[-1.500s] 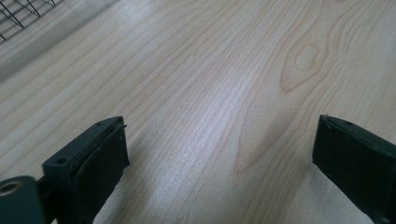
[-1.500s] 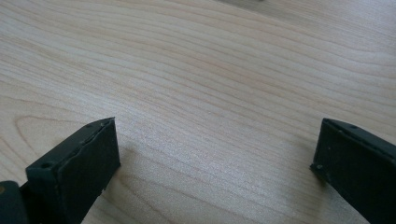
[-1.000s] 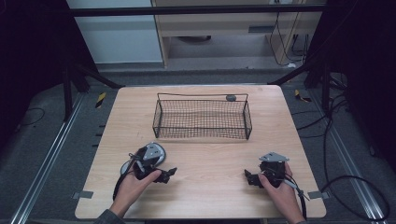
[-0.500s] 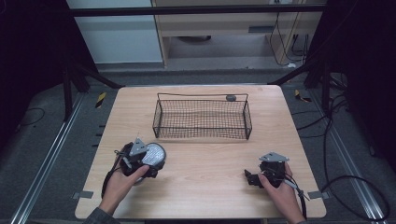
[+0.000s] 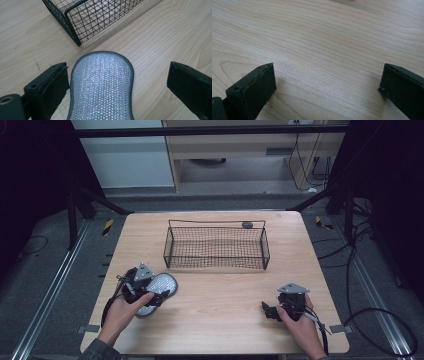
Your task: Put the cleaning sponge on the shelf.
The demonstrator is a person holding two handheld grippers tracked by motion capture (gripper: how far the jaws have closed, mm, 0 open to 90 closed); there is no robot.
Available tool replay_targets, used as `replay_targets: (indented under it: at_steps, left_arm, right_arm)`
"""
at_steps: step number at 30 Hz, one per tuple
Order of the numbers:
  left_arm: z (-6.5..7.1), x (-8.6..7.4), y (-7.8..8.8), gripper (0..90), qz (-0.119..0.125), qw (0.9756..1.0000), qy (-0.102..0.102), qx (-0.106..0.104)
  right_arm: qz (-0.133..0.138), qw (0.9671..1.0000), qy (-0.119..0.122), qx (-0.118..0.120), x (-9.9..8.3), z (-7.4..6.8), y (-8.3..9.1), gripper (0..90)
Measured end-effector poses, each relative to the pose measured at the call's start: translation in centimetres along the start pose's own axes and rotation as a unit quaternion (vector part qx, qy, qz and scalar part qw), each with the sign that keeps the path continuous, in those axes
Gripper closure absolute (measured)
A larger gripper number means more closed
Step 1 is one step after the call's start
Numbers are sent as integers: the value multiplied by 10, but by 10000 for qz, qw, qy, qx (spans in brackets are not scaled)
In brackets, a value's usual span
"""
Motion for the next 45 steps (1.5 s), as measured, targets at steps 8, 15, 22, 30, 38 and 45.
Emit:
replay_targets:
  at_steps: [8, 15, 22, 30, 38, 45]
  left_arm:
    - [-3, 5, -3, 32, -613, 9976, -286, -126]
    - [-3, 7, -3, 32, -1274, 9899, -590, -183]
    - [-5, 5, -8, 34, -1792, 9810, -700, -248]
    - [-8, 0, -19, 40, -2313, 9703, -655, -277]
    - [-18, 5, -30, 35, -2371, 9696, -572, -217]
    - [-22, 1, -42, 39, -2561, 9652, -439, -296]
  right_arm:
    - [-1, 10000, -12, 0, 0, 0, 0, 5]
    - [-2, 10000, -13, -1, 0, 0, 0, 5]
    - [0, 10000, -6, -4, 0, 0, 0, 5]
    - [-8, 10000, -10, -7, 0, 0, 0, 4]
    - [-6, 10000, -10, -8, 0, -1, 0, 4]
    - [-5, 10000, -10, -6, 0, -1, 0, 4]
Point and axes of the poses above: each handheld gripper's, and its own axes: y roughly backward along the jaws, x roughly out of its top, z roughly to its right, the point moved 2 cm from there along -y, roughly forward along the jaws, and after that the axes turned 4 degrees about x, right-handed, at the moved point
